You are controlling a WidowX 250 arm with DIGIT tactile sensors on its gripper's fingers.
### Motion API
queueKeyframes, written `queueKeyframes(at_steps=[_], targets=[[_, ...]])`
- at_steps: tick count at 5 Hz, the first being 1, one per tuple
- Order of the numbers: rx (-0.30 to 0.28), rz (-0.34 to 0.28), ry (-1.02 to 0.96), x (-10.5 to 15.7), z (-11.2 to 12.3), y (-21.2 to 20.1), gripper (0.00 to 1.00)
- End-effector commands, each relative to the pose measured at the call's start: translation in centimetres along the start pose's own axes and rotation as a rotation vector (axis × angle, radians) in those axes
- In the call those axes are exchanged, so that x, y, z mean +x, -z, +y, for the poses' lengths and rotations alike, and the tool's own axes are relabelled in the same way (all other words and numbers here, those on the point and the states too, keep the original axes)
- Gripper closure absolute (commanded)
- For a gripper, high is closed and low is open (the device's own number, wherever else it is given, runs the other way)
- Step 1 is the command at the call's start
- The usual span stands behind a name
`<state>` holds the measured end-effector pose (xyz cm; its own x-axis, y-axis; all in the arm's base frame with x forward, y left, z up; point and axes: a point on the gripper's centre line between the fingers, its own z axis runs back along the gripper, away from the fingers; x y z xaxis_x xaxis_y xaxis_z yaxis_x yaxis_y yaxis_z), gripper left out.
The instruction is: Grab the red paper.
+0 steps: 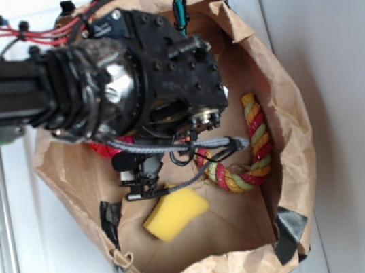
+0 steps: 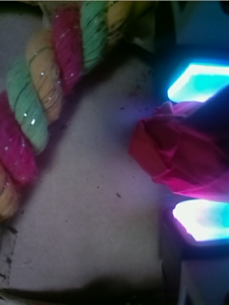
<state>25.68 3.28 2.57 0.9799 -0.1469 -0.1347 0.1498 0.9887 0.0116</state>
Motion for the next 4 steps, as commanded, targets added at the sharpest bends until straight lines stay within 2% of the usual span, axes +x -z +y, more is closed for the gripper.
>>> queueKeyframes(at_steps=[1,2,3,4], targets=[[0.031,-0.075,-0.025,-0.2,1.0,-2.4,1.00],[-0.002,-0.106,-0.053,-1.2,1.5,-4.8,1.00],[-0.002,-0.127,-0.092,-1.8,1.7,-7.2,1.00],[-0.029,-0.150,-0.139,-2.2,1.8,-9.6,1.00]])
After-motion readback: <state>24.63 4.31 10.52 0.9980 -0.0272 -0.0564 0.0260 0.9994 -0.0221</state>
